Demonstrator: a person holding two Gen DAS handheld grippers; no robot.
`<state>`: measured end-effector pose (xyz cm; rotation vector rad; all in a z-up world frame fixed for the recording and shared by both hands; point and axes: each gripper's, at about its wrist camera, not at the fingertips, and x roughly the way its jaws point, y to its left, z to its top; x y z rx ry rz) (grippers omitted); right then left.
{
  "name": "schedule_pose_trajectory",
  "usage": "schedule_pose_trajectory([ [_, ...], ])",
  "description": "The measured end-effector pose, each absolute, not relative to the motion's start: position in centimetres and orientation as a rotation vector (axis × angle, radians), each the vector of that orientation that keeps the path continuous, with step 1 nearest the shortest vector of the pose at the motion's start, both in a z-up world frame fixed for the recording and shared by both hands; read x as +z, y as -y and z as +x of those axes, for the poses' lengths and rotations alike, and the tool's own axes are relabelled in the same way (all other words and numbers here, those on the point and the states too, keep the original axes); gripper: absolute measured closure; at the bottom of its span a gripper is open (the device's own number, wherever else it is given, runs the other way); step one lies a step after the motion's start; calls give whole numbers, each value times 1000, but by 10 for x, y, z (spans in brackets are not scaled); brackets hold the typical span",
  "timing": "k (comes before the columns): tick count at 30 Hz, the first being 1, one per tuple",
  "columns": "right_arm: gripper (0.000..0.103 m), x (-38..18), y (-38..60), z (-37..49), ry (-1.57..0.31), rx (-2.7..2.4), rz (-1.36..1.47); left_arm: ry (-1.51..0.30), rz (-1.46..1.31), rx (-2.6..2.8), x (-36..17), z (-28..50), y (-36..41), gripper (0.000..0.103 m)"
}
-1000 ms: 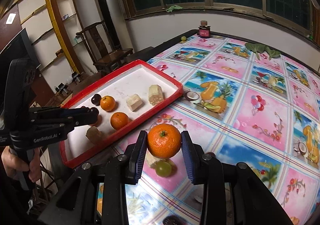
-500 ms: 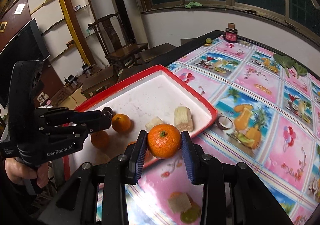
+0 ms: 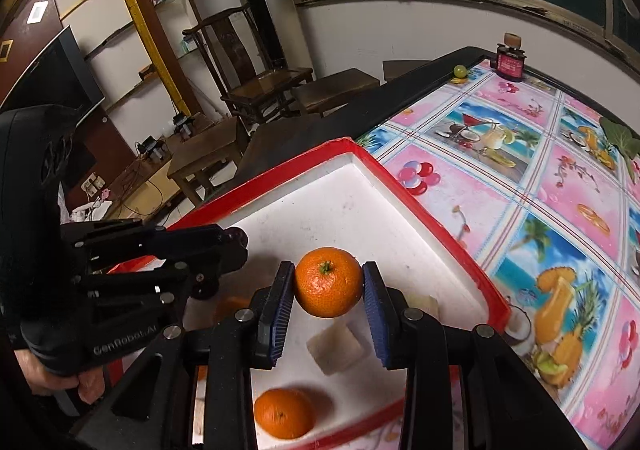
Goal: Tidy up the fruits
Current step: 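Open the left tool to drop the date while the right tool releases the orange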
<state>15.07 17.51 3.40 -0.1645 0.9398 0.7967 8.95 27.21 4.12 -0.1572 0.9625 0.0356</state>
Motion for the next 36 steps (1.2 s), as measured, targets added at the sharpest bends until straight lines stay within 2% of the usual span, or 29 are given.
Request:
schedule_pose_trajectory([
  [19, 68, 3, -185, 162, -996, 772, -187, -1016, -162, 39, 20, 106, -273, 80],
  [29, 67, 5, -183, 156, -993, 768, -189, -1011, -176, 33, 19, 104, -275, 79],
  [30, 67, 7, -182, 155, -990, 767, -188, -1010, -177, 31, 19, 104, -275, 73],
  [31, 61, 10, -179, 152, -986, 771, -181, -1008, -179, 31, 19, 103, -275, 68],
  [33, 51, 16, -174, 148, -970, 775, -167, -1001, -182, 40, 20, 100, -276, 46],
  [36, 47, 27, -164, 136, -935, 786, -148, -992, -185, 46, 22, 97, -275, 43],
])
